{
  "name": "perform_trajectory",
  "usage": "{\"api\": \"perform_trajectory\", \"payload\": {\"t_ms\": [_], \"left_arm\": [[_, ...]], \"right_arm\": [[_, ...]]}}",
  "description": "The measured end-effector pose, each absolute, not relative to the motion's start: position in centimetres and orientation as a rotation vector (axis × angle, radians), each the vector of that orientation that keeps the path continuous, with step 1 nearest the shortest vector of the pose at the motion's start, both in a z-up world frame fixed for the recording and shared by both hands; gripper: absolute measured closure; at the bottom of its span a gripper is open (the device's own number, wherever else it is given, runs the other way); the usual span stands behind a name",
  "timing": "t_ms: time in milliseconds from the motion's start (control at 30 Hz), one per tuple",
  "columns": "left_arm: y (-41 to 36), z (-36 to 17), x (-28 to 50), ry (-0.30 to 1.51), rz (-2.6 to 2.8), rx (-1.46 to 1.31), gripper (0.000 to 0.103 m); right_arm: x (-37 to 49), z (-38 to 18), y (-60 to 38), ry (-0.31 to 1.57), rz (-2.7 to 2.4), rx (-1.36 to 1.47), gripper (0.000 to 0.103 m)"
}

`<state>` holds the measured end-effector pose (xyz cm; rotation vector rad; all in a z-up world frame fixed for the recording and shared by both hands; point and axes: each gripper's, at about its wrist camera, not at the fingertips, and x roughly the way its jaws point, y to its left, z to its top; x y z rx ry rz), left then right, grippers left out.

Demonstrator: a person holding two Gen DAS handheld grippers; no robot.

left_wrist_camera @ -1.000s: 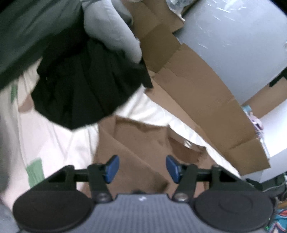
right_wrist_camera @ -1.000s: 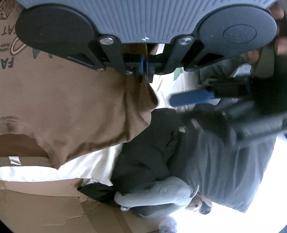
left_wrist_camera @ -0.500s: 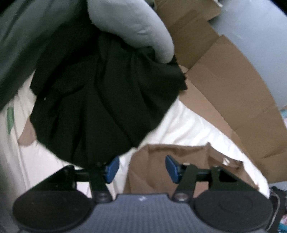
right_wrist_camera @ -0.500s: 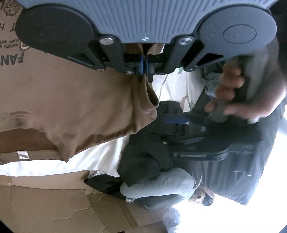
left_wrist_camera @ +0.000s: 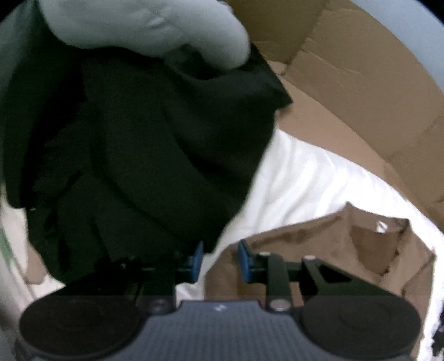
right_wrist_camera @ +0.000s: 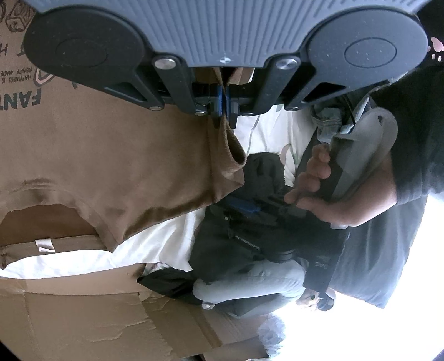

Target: Fold clothes

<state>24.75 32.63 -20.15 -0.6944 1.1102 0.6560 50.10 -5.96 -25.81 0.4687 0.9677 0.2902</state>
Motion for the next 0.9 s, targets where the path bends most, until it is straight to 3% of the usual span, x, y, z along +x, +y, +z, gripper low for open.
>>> {"api": "perform_trajectory", "payload": {"t_ms": [33, 67, 100, 167, 433, 900], "left_arm": [[32.6, -20.2, 24.9, 1.116, 0.648, -0.693, 0.078], [32.6, -20.1, 25.0, 1.121, 0.647, -0.689, 0.091], [32.7, -20.1, 25.0, 1.125, 0.647, -0.687, 0.098], [32.7, -20.2, 25.2, 1.155, 0.655, -0.664, 0.101], [32.1, -19.8, 26.5, 1.228, 0.656, -0.477, 0.103], [33.6, -20.2, 25.4, 1.196, 0.700, -0.494, 0.102]], "right_arm": [[50.1, -25.9, -6.0, 0.969, 0.288, 0.472, 0.102], [50.1, -25.9, -6.1, 0.971, 0.284, 0.478, 0.102], [50.0, -26.0, -6.2, 0.972, 0.280, 0.483, 0.102], [50.0, -26.0, -6.4, 0.970, 0.274, 0.494, 0.102], [49.6, -25.7, -6.9, 0.946, 0.250, 0.506, 0.102], [48.2, -29.5, -10.4, 1.033, 0.047, 0.588, 0.102]]}}
